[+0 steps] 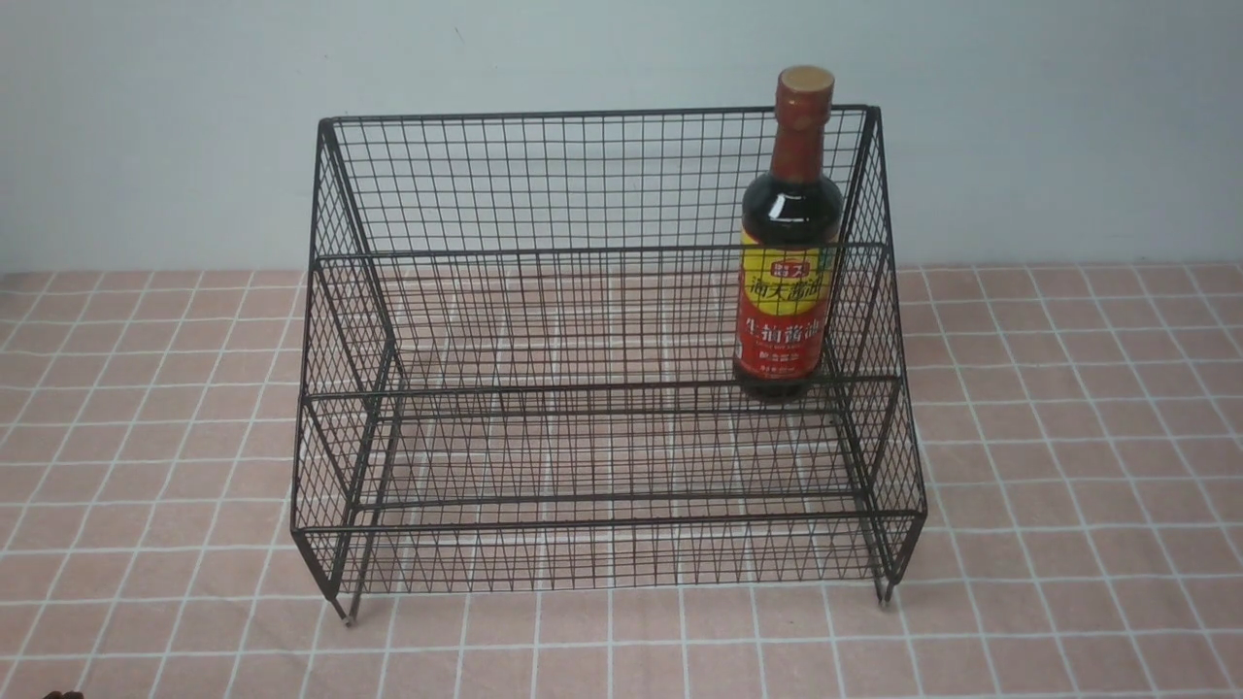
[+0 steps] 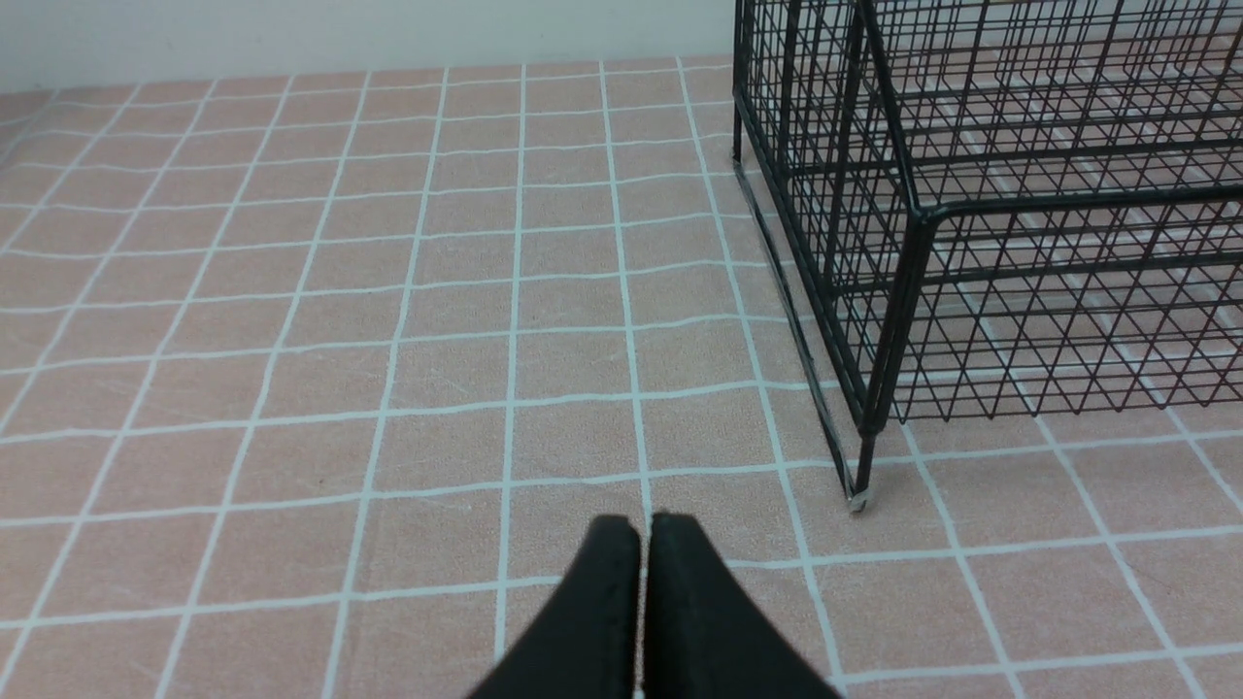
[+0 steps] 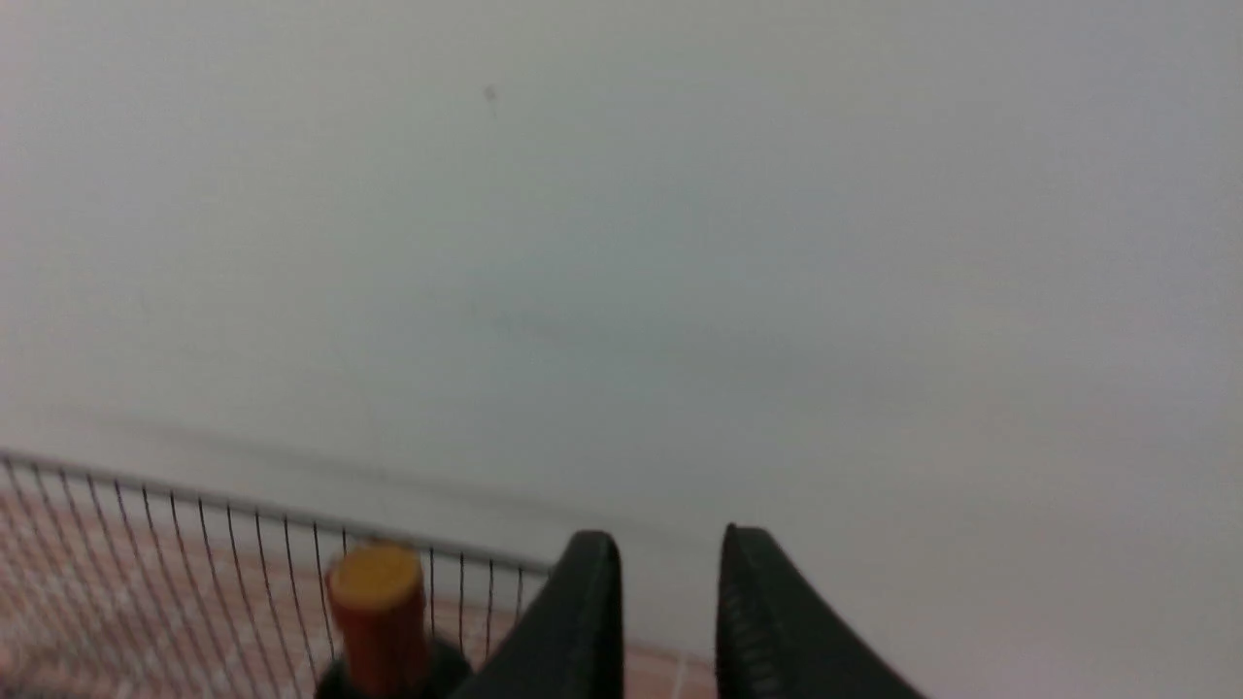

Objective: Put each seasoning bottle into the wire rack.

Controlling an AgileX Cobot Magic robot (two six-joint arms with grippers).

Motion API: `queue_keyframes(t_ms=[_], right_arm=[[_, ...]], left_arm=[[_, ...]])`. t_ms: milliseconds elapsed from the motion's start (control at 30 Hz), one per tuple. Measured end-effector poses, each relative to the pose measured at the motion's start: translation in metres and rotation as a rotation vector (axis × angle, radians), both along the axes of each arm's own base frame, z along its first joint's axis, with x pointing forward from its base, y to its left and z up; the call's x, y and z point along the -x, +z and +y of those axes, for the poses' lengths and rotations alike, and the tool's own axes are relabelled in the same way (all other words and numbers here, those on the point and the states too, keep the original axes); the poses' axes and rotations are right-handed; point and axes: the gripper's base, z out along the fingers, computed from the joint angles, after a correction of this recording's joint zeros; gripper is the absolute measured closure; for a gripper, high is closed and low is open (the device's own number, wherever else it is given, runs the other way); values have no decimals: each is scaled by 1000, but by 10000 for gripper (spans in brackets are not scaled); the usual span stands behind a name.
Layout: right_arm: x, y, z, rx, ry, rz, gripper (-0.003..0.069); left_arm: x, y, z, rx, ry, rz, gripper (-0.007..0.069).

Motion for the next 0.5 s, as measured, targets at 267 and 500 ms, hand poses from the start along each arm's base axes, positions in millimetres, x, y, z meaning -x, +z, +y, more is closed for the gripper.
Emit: queue_keyframes(t_ms=[267,500], right_arm=[[90,6,-25,-95,149,151,671],[159,-27,-50,-306,245,-94,672]], left_arm=[[0,0,0,0,0,0,631],[0,0,0,0,0,0,631]])
